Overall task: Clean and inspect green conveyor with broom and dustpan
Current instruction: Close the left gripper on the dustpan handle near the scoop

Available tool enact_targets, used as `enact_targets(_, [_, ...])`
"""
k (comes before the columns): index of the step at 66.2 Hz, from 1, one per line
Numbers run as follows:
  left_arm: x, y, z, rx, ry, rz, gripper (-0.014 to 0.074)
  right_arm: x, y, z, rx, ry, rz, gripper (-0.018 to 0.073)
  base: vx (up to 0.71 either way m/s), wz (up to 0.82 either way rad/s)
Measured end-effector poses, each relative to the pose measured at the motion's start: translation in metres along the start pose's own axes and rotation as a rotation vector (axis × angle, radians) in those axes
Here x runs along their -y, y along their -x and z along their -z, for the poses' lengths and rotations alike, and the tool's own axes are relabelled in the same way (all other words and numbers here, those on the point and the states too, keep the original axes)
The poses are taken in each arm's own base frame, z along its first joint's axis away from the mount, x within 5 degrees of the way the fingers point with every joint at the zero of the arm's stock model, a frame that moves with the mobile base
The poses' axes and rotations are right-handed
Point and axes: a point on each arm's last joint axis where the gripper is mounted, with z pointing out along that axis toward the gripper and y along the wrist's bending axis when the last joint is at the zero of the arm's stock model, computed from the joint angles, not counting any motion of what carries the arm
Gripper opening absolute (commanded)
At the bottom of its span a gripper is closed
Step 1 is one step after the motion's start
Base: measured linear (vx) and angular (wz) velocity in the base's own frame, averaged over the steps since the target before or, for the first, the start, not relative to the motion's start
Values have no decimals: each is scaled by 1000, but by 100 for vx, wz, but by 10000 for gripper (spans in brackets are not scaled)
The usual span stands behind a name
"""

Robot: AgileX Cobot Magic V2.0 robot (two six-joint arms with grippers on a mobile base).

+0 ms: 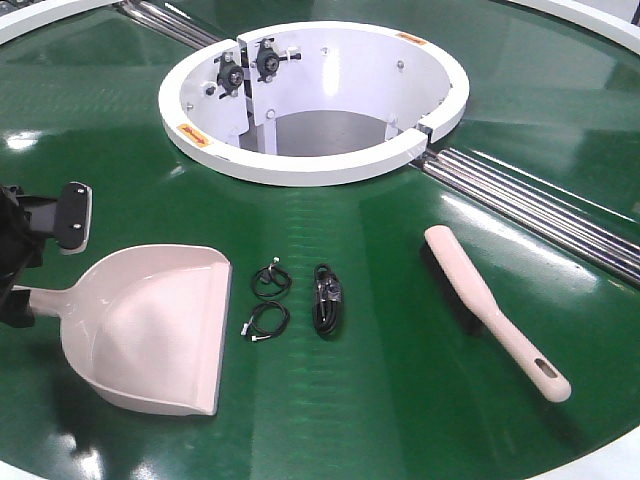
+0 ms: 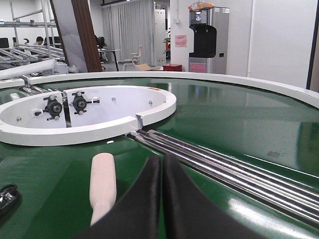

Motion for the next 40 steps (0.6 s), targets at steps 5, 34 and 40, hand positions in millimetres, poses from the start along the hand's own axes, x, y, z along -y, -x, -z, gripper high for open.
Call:
enact_targets(5, [-1,0,-5,-14,-10,-8,533,0,0,0,0,0,0,-8,0,0])
enact_targets(34, [-7,0,-23,-42,-24,-30,305,0,0,0,0,0,0,-8,0,0])
enact_targets(40, [-7,0,-24,-44,-28,-32,209,0,0,0,0,0,0,-8,0,0])
